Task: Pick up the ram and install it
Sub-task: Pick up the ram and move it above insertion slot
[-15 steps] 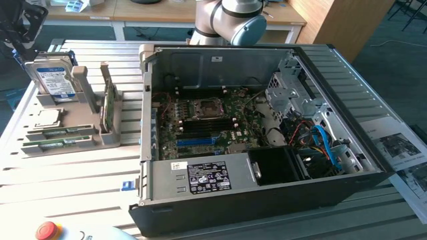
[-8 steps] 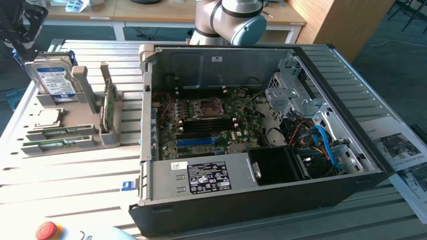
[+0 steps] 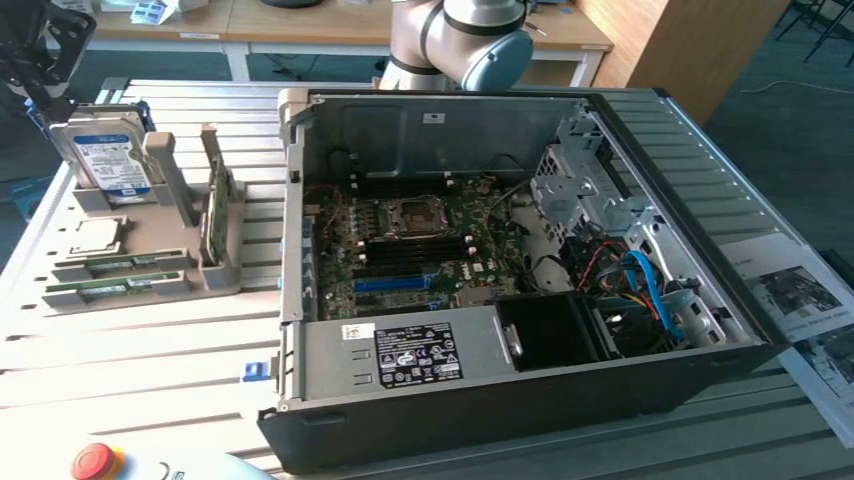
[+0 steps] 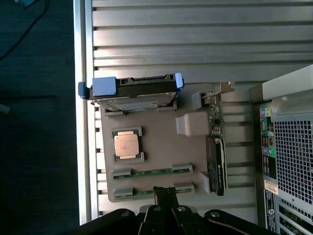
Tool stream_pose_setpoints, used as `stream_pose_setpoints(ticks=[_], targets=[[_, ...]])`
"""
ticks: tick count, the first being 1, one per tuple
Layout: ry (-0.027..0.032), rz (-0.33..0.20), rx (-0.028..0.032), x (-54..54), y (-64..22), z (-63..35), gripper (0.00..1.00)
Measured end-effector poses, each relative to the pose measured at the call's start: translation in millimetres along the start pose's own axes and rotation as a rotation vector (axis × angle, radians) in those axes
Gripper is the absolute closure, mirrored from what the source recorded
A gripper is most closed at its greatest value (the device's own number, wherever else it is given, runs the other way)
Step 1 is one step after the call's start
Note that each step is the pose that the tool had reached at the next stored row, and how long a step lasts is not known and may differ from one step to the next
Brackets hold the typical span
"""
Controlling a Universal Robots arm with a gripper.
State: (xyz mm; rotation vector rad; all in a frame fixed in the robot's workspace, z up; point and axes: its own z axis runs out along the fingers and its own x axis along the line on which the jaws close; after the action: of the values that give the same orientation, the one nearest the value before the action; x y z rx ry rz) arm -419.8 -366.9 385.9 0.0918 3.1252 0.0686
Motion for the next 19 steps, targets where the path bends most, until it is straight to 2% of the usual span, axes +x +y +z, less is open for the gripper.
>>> stream_pose_setpoints(ticks=[6, 19], targets=[[0.0023, -0.053, -0.0007, 0.6, -0.1, 0.0, 0.9], [0.0089, -0.203, -0.0025, 0.9, -0.1, 0.0, 0.9]])
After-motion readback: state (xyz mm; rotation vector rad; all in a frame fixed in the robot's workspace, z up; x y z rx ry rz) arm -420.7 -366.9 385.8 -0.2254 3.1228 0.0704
